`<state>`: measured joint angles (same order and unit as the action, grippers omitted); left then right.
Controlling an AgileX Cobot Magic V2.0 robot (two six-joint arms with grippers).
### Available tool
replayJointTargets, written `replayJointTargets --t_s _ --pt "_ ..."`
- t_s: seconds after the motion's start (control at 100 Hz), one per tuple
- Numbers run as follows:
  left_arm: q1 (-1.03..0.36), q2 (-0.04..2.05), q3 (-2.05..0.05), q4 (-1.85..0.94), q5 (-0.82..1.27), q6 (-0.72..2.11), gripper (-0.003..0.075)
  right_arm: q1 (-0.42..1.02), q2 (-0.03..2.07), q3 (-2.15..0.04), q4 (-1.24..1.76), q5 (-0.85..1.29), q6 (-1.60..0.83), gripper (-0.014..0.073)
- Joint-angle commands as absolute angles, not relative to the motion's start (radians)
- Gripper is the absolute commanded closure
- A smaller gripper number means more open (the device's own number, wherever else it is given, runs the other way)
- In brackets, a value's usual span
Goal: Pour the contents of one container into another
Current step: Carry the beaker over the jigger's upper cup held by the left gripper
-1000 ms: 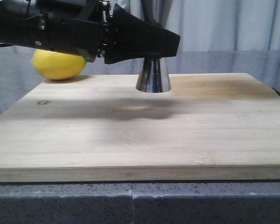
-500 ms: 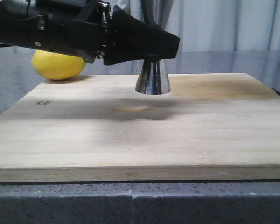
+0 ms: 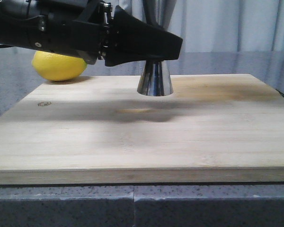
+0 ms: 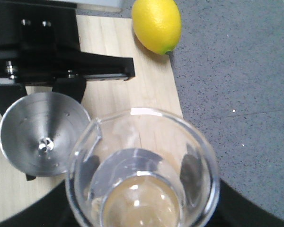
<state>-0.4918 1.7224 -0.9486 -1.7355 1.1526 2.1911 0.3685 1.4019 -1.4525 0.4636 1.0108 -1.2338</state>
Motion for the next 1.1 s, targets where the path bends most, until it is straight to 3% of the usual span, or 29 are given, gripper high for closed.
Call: replayJointTargets --t_s 0.0,1.09 --pt "-0.502 1.670 -0.976 -1.799 1.269 2.181 0.0739 0.376 1.376 -1.488 0.471 0.975 -1.231 0.0336" --pt "-0.502 1.670 -0.976 -1.799 1.269 2.176 0.0739 0.465 1.376 -1.489 0.297 0.958 -1.225 0.0336"
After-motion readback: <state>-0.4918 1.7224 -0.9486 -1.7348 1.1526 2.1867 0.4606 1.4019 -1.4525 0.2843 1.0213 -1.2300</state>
